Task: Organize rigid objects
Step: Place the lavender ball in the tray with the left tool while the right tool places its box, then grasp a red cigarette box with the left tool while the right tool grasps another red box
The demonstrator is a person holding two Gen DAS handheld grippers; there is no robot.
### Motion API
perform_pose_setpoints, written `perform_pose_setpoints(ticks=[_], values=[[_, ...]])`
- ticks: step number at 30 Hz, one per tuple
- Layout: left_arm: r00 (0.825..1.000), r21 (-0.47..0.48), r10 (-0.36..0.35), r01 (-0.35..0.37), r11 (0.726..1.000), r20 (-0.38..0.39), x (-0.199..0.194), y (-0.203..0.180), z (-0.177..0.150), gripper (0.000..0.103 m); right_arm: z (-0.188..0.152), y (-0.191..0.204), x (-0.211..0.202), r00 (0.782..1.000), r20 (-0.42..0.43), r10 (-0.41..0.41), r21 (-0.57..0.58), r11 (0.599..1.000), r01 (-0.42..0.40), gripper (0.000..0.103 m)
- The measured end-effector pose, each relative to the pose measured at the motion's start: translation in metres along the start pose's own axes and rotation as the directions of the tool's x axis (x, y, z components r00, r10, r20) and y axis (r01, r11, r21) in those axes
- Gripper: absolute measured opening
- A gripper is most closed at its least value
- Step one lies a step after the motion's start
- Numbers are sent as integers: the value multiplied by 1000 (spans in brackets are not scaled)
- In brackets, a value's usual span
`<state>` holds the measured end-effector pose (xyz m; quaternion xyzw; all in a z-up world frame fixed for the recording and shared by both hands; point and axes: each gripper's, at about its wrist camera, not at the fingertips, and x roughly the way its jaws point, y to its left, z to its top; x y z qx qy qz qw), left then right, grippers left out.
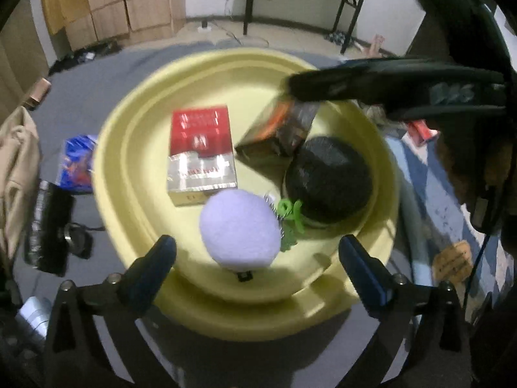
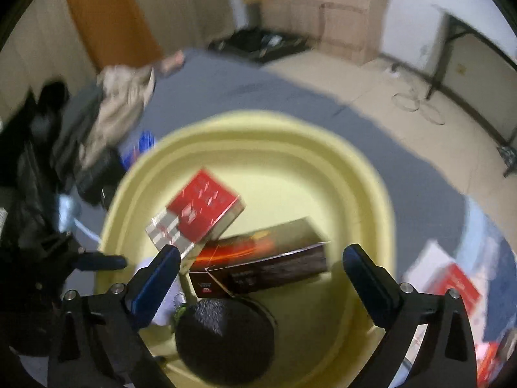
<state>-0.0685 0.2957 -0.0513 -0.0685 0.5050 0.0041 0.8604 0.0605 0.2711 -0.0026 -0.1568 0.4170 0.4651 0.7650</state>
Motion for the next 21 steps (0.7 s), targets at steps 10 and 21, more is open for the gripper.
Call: perform_pose_setpoints(ticks=[10, 21], values=[[997, 11, -57, 56, 998, 52, -23, -74, 64, 103, -97, -116, -177, 946, 235, -224, 210, 962, 176, 103], [1000, -8, 0, 0, 1000, -21, 42, -148, 137, 103, -227, -214, -237, 876, 234, -421, 114, 907, 405, 103]])
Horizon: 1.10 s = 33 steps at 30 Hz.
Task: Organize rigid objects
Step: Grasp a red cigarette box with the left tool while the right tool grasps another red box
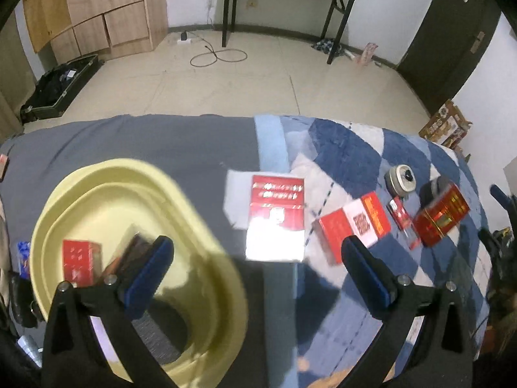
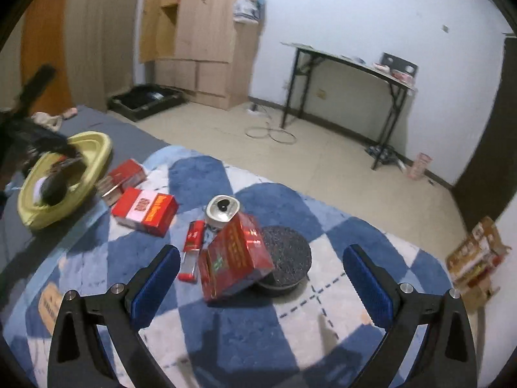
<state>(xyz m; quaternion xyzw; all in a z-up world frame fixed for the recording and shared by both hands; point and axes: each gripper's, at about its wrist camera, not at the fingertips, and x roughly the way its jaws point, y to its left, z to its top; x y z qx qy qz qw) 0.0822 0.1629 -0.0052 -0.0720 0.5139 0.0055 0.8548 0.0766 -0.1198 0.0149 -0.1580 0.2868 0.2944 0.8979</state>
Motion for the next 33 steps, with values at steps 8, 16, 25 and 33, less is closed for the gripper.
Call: perform_pose_setpoints(ticks=[8, 16, 25, 33], values=[[999, 21, 32, -31, 999, -36, 49, -23, 21, 102, -34, -21, 17, 996, 5, 87, -2, 996, -87, 103], [994, 83, 70, -63, 995, -89, 84, -24, 20, 62, -21, -48, 41, 989, 6, 145, 104, 984, -145, 79], [999, 37, 37, -36, 999, -30, 59, -13, 12, 57, -16, -35, 49, 982, -18, 189, 106, 977, -186, 24], [996, -14, 15, -13, 1000, 93, -46, 41, -4, 57, 7, -34, -5, 970, 118, 214, 161, 960, -231, 21]])
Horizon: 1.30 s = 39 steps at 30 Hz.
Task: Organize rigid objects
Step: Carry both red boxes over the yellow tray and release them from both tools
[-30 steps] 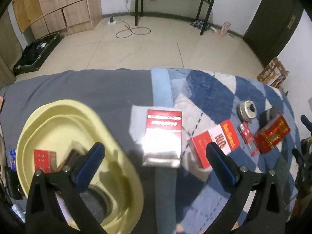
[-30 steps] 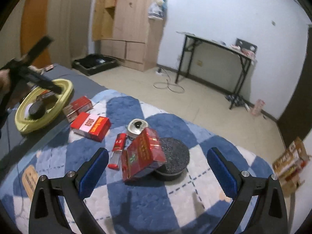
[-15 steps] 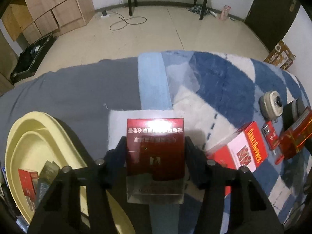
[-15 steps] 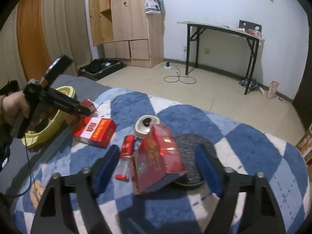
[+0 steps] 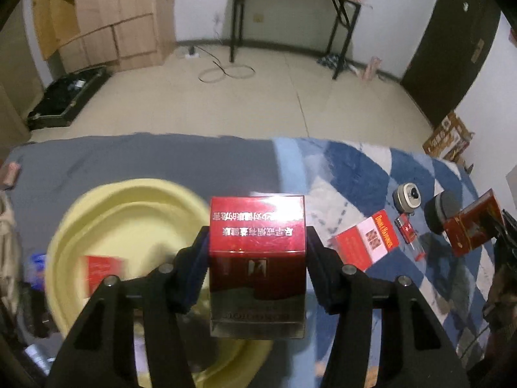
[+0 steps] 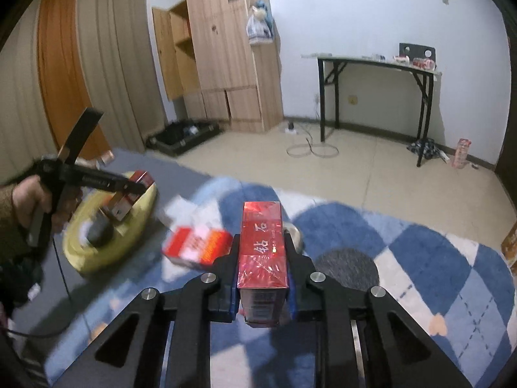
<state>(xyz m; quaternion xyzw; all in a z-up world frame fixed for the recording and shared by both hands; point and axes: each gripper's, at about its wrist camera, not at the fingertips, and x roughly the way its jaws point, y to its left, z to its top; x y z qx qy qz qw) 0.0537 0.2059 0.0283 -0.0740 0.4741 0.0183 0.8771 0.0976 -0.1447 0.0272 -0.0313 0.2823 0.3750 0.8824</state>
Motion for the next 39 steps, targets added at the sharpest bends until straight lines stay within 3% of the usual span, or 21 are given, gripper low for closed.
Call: perform_pose_setpoints(ticks=[6, 10, 13, 17, 20, 27, 34, 36, 37, 38, 39], values=[[992, -102, 126, -123, 987, 26, -58, 91, -10, 57, 23, 58, -3, 993, 0, 121, -9, 993, -121, 21], [985, -168, 170, -170, 971, -15, -61, 137, -26, 57, 36, 114, 25, 975, -32, 220, 4, 975, -220, 21], [983, -206, 176, -183, 961, -50, -49, 159, -42, 57, 40, 158, 67, 956, -119, 268, 15, 963, -269, 21], [988, -248, 143, -155, 956, -63, -24, 172, -50, 57, 36, 195, 117, 926, -222, 307, 47, 951, -304, 21], [988, -242, 128, -144, 959, -81, -4, 173, -46, 57, 31, 214, 142, 939, -258, 228, -3, 971, -237, 21], [986, -220, 117, -140, 966, -115, 34, 177, -42, 57, 38, 219, 182, 915, -316, 253, 56, 967, -248, 21], [986, -238, 118, -143, 961, -115, 42, 179, -48, 61, 46, 215, 216, 891, -380, 247, 57, 968, -244, 23], [987, -245, 130, -150, 958, -97, 35, 176, -50, 78, 49, 225, 215, 891, -382, 245, 40, 968, -249, 40], [990, -262, 128, -139, 955, -62, 26, 175, -53, 85, 49, 226, 212, 893, -373, 251, 40, 966, -255, 68], [991, -275, 124, -131, 953, -41, 20, 173, -53, 95, 49, 230, 207, 899, -351, 262, 46, 964, -263, 88], [993, -298, 120, -118, 947, -10, 9, 171, -53, 99, 50, 228, 200, 907, -323, 269, 51, 962, -267, 93]])
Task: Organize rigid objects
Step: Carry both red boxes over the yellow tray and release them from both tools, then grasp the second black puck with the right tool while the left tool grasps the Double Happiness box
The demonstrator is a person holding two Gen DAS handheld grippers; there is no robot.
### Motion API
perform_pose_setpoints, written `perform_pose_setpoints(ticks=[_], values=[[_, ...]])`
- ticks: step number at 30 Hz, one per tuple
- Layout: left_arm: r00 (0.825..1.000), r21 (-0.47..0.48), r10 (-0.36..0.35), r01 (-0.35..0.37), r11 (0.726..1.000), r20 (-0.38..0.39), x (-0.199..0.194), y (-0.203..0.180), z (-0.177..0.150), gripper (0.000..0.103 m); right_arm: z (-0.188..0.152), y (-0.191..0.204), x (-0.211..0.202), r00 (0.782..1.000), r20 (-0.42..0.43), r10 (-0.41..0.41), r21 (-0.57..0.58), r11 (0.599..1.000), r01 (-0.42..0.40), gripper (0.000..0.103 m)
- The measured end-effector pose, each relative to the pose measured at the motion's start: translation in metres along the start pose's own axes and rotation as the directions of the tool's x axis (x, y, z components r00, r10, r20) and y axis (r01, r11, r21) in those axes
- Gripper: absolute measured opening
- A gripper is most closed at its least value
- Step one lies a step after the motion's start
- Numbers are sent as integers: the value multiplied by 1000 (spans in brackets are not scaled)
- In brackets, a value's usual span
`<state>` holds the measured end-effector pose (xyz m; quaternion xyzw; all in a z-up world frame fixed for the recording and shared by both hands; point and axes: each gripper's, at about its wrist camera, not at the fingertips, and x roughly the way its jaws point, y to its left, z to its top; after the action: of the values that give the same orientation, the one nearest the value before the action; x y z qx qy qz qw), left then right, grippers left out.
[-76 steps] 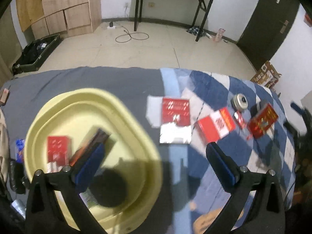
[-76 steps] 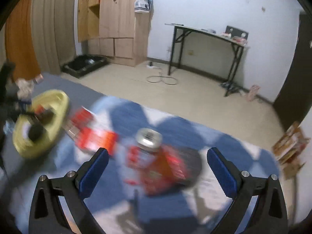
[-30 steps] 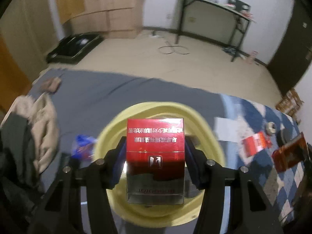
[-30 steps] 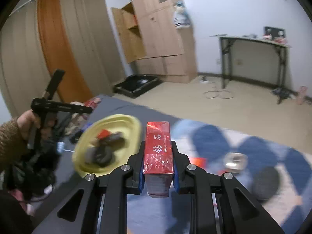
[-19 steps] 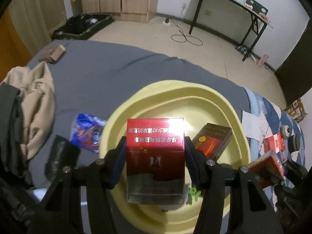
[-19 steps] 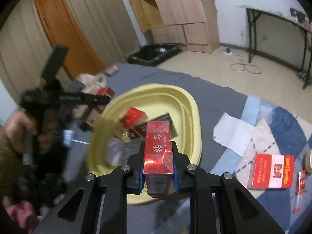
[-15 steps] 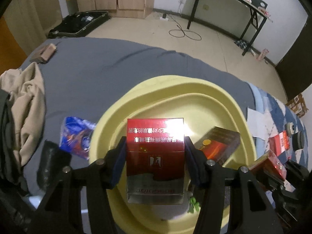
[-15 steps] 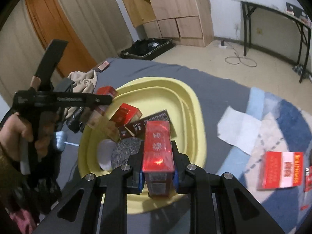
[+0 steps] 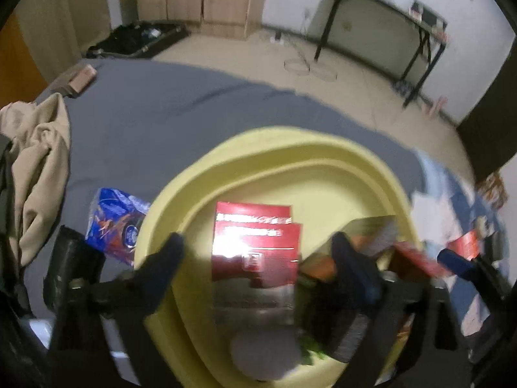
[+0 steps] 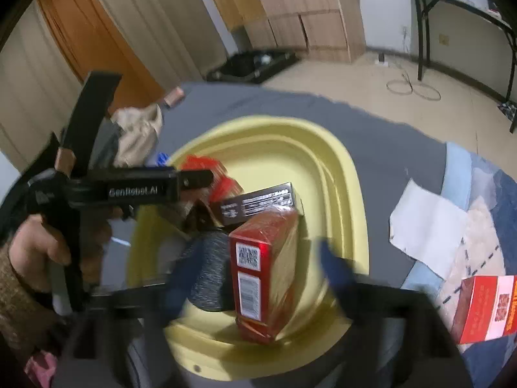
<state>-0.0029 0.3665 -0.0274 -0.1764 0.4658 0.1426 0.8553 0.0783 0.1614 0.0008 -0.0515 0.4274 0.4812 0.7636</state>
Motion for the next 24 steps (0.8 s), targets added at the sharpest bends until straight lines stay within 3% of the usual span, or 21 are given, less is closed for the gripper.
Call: perform_pose_setpoints(ticks=[2, 7, 12, 15, 18, 21, 24], values=[[999, -18, -23, 24, 1000, 31, -17, -6, 1, 102, -2, -1, -19, 998, 63, -9, 6, 1000, 8, 102], [999, 75, -29, 27, 997, 29, -52, -55, 3, 103, -21, -13, -84, 980, 169, -109, -9, 994, 112, 103], [998, 160, -67, 66, 985, 4, -73, -131, 0, 103, -51, -69, -174, 940, 232, -250, 92, 968, 234, 103], [990, 134, -124, 131, 982, -60, -66, -178, -8, 103, -81, -120, -229, 902, 227, -367, 178, 926, 332, 103], [981, 137, -147, 164, 977, -130, -44, -230, -24, 103, -115, -171, -265, 864, 167, -474, 250, 868, 428, 103], [983, 182, -109, 135, 974, -148, -19, -272, -39, 103, -140, -201, -275, 853, 133, -505, 296, 841, 452, 103], [980, 191, -96, 129, 973, -175, 4, -297, -48, 103, -156, -221, -265, 858, 115, -500, 355, 828, 435, 103]])
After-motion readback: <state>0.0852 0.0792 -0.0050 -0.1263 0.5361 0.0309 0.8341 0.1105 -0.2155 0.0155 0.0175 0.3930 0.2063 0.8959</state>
